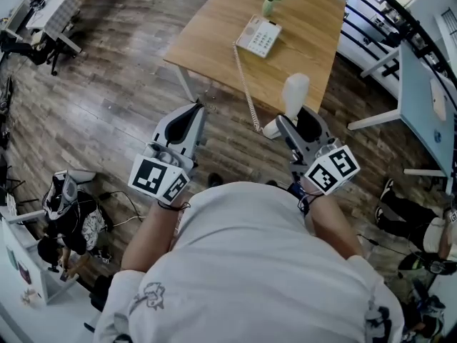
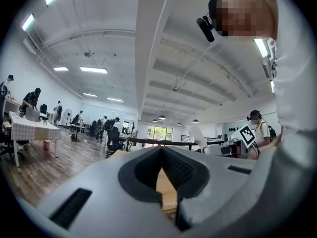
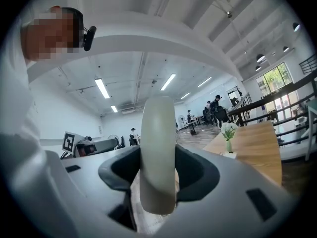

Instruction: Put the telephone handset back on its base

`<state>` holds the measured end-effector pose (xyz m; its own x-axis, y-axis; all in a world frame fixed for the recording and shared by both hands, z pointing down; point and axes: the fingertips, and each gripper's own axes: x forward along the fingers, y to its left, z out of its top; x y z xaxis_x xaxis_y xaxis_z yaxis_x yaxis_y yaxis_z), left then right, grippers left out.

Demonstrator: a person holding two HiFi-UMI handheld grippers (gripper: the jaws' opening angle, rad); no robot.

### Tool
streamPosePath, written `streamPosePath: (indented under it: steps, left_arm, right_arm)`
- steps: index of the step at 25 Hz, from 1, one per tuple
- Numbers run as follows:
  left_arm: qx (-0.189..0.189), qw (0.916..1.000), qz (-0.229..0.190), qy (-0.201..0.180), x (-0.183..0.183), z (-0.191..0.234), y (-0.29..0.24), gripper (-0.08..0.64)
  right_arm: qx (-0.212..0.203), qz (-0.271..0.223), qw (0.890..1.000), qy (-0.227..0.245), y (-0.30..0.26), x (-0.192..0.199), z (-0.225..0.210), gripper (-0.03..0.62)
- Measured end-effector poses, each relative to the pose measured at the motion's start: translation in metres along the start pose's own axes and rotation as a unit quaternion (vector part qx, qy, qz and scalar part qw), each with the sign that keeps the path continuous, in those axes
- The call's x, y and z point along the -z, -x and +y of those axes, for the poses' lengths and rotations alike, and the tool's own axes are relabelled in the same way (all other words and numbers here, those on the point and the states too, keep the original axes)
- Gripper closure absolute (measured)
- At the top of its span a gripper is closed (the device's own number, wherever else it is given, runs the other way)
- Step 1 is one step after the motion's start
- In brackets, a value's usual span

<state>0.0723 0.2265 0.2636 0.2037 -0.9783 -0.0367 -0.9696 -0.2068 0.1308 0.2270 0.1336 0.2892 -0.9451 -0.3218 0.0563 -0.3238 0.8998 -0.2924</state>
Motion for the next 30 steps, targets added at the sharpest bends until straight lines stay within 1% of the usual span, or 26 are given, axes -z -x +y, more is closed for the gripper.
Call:
streamPosePath:
  steps: [4, 7, 10, 15, 23, 26, 30]
  left_arm:
    - [0.013, 0.9999, 0.0, 0.002, 0.003, 0.021, 0.018, 0.555]
    - [0.016, 0.9998, -0.003, 0.007, 0.003, 0.034, 0.027, 0.555]
    - [0.013, 0.9998, -0.002, 0.012, 0.004, 0.045, 0.032, 0.555]
    - [-0.004, 0.9999, 0.003, 0.014, 0.007, 0.064, 0.032, 0.555]
    - [-0.037, 0.9991, 0.015, 0.013, 0.013, 0.101, 0.009, 0.555]
    - [-0.041, 0.9989, 0.018, 0.011, 0.015, 0.112, -0.016, 0.555]
    - [-0.04, 0.9987, 0.027, 0.013, 0.019, 0.125, -0.065, 0.555]
  right_arm:
    - [0.023, 0.0, 1.0, -0.001, -0.014, 0.01, 0.013, 0.368]
    - [0.031, 0.002, 1.0, -0.003, -0.024, 0.013, 0.019, 0.368]
    - [0.031, 0.007, 1.0, 0.001, -0.033, 0.012, 0.023, 0.368]
    - [0.026, 0.012, 1.0, -0.012, -0.053, 0.013, 0.011, 0.368]
    - [0.011, 0.016, 0.999, -0.026, -0.098, 0.011, -0.03, 0.368]
    - [0.005, 0.02, 0.999, -0.031, -0.114, 0.009, -0.053, 0.368]
    - [0.002, 0.026, 0.999, -0.043, -0.134, 0.003, -0.096, 0.368]
